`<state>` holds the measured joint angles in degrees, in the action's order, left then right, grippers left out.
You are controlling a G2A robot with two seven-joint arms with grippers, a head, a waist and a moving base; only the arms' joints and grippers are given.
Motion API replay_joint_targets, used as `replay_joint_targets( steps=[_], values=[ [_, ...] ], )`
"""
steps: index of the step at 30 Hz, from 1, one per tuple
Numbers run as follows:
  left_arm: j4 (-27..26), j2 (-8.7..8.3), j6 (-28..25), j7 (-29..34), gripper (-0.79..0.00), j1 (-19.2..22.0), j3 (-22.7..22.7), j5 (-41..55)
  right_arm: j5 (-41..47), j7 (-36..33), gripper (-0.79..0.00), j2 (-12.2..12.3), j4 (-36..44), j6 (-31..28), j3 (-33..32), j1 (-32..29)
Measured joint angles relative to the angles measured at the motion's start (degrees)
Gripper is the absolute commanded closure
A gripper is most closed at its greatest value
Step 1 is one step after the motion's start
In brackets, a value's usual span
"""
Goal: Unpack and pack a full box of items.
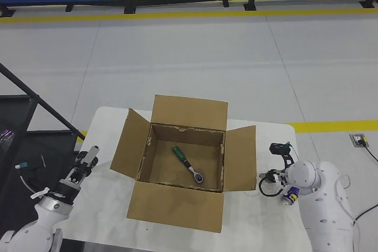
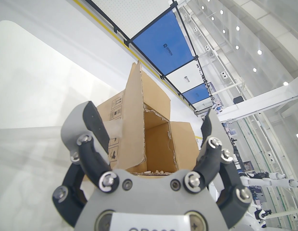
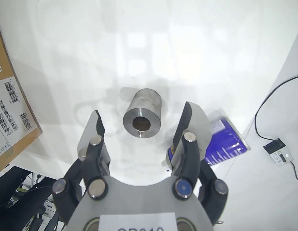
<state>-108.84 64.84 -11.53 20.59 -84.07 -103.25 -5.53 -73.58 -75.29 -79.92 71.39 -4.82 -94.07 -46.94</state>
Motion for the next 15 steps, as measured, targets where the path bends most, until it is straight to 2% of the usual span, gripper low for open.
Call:
replay_joint_targets(
  steps=[1, 3, 6, 7, 9, 12, 15],
  values=[
    [0.04, 0.0, 0.02, 0.0, -0.785, 0.03, 0.04, 0.0, 0.0, 0.01, -0.576, 0.07, -0.25, 0.01, 0.14, 0.14],
    [0.11, -0.01, 0.11, -0.01, -0.785, 0.09, 0.13, -0.04, -0.03, 0.0, -0.382, 0.19, -0.71, 0.21, 0.56, 0.39],
    [0.18, -0.02, 0.18, -0.11, -0.785, 0.16, 0.22, -0.05, 0.05, -0.08, -0.182, 0.37, -1.27, 0.44, 1.09, 0.68],
    [0.2, -0.02, 0.19, -0.16, -0.785, 0.19, 0.26, 0.0, 0.1, -0.07, -0.092, 0.44, -1.39, 0.48, 1.2, 0.74],
    [0.29, -0.02, 0.18, -0.21, -0.785, 0.25, 0.38, 0.07, 0.23, 0.2, 0.0, 0.6, -1.38, 0.77, 1.26, 0.78],
    [0.62, -0.01, 0.02, -0.21, -0.785, 0.44, 0.64, 0.34, 0.66, 1.29, 0.0, 0.89, 0.99, 1.69, 0.58, -0.18],
    [1.27, 0.0, -0.45, 0.08, -0.785, 0.79, 0.99, 1.1, 1.15, 2.81, 0.0, 1.21, 7.32, 4.23, -1.08, -2.94]
  ],
)
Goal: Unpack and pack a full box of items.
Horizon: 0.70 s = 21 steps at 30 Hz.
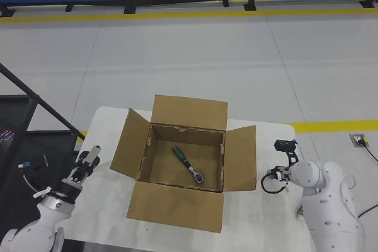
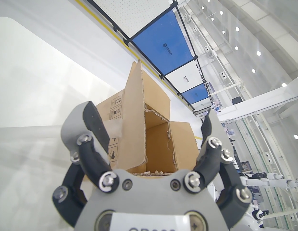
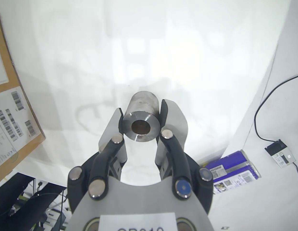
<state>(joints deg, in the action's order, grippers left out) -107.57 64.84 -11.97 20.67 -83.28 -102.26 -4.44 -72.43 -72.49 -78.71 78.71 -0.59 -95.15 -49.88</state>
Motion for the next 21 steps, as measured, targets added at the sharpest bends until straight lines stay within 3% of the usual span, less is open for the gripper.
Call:
replay_joint_targets(
  steps=[6, 12, 16, 21],
  values=[
    [3.51, -0.03, -2.01, 1.74, -0.785, 1.28, 0.31, 3.86, 1.23, 4.63, 0.0, 0.03, 21.2, 8.61, -2.76, -9.43],
    [8.15, -0.18, -4.71, 4.29, -0.785, 3.18, 0.39, 7.1, 2.05, 4.88, 0.0, -0.2, 39.14, 15.5, -1.95, -14.79],
    [9.75, -0.37, -5.46, 5.49, -0.785, 4.32, -0.24, 8.22, 5.11, 3.25, 0.0, -0.15, 45.25, 14.47, -0.26, -15.49],
    [9.52, -0.64, -5.77, 6.16, -0.785, 4.87, -1.41, 8.25, 5.64, 3.97, 0.0, -0.15, 46.8, 12.92, 5.11, -14.03]
  ],
)
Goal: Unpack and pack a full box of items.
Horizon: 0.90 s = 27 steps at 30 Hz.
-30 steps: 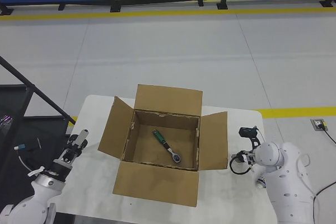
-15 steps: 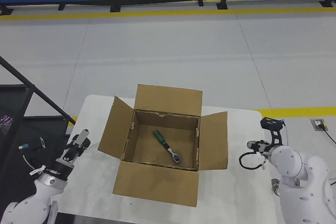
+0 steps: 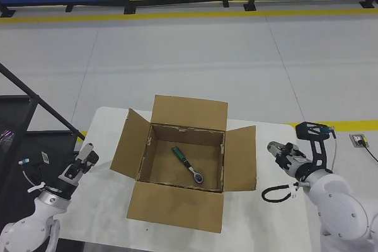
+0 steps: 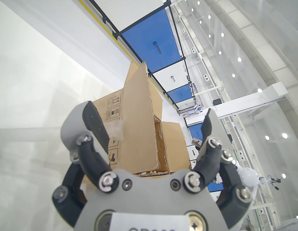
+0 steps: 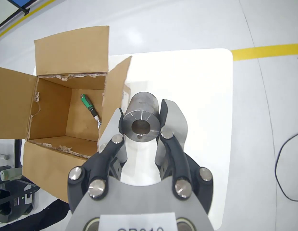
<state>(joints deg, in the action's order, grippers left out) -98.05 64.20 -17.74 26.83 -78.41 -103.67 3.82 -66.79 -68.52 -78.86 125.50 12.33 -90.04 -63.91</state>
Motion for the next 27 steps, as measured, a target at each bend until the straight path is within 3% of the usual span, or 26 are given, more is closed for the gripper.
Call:
replay_joint_targets(
  steps=[14, 27],
  values=[
    [-0.74, -0.33, 1.0, -0.74, -0.785, -1.13, -1.5, -0.24, -4.36, 0.76, 0.0, -1.04, -8.22, -2.48, 19.12, 12.13],
    [-1.74, -0.4, 1.34, -2.79, -0.785, -2.53, -2.09, -0.42, -0.85, 0.16, 0.0, -5.62, -40.13, -2.48, 38.42, 29.85]
  ],
)
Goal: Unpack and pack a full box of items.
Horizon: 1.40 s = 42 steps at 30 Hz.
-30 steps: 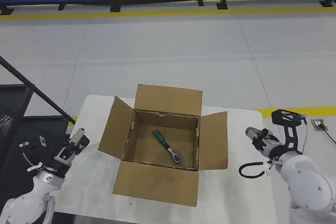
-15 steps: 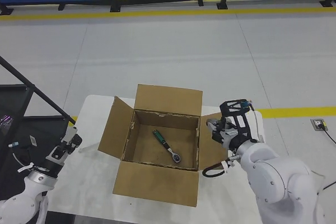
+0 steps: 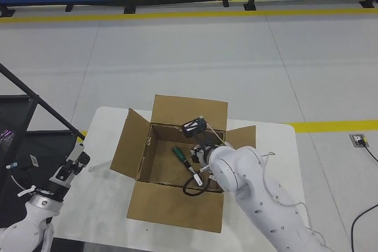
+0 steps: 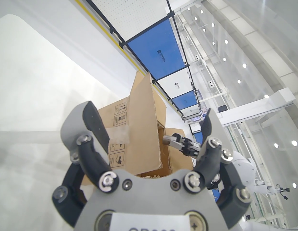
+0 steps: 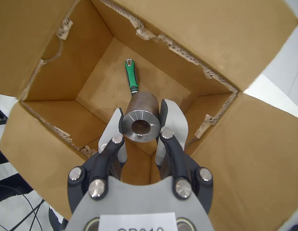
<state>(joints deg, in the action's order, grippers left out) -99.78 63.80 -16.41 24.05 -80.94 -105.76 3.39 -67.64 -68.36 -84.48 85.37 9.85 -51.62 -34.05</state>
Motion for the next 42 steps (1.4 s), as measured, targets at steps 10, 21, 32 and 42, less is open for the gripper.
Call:
replay_joint_targets(
  steps=[10, 21, 32, 42],
  values=[
    [-0.7, -0.1, 0.62, -0.05, -0.785, -0.16, 0.36, -0.86, 2.69, 2.11, 0.0, -5.18, -21.22, 1.19, 10.86, 8.24],
    [-1.37, -0.17, 0.91, -0.54, -0.785, -0.69, 0.56, -1.41, 5.42, 8.77, 0.0, -9.63, -37.97, 4.12, 13.55, 13.3],
    [-2.15, -0.23, 0.94, -0.74, -0.785, -1.31, 0.62, -1.74, 7.14, 11.86, -0.185, -12.29, -45.88, 3.36, 13.77, 15.42],
    [-2.59, -0.29, 0.92, -0.82, -0.785, -1.88, 0.51, -1.8, 7.1, 13.12, -0.36, -13.56, -48.18, 3.18, 13.15, 16.09]
  ],
)
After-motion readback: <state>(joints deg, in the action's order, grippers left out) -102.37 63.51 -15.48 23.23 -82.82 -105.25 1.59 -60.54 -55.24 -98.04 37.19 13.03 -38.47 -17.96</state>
